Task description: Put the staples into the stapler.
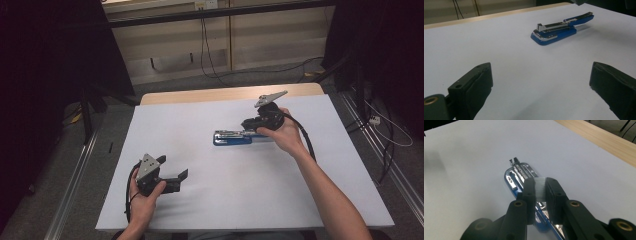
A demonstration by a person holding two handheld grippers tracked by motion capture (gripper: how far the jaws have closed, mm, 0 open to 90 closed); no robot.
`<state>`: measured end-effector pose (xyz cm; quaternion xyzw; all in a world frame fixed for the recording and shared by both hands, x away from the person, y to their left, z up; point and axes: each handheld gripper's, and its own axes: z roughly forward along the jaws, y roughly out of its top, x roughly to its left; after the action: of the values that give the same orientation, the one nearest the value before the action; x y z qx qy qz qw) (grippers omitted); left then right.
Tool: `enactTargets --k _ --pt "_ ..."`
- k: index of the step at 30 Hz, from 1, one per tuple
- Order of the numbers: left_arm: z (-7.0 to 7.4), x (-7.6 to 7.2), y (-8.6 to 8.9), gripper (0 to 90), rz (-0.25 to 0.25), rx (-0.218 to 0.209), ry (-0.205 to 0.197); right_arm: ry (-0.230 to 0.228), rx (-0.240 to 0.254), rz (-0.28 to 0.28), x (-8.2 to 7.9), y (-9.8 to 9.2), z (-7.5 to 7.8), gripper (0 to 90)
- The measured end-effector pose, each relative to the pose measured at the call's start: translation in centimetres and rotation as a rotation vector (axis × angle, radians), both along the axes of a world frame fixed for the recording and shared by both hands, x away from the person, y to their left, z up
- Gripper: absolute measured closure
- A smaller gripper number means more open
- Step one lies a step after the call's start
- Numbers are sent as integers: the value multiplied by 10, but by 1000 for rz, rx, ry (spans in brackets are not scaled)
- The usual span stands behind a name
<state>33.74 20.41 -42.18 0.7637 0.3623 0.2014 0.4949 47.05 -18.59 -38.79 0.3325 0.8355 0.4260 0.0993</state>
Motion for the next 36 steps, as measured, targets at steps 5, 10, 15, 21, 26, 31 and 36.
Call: enactTargets --k 5,10,15,21,26,31,36 --pt "0 0 0 49 -1 0 2 5 2 -9 7 5 -3 793" --pt "0 0 0 49 0 -3 2 7 -4 -2 12 12 -3 794" --pt "0 0 1 49 1 -5 1 16 -23 17 16 21 -6 794" --pt "-1 1 1 48 15 -5 -1 22 -31 30 21 26 -10 794" --pt "-1 1 0 48 10 -2 -1 26 -55 73 23 36 -11 793" --pt "-1 1 0 48 10 1 0 25 -37 83 26 43 -13 793" --pt "0 0 1 48 14 -1 -9 28 -36 97 28 52 -16 794"
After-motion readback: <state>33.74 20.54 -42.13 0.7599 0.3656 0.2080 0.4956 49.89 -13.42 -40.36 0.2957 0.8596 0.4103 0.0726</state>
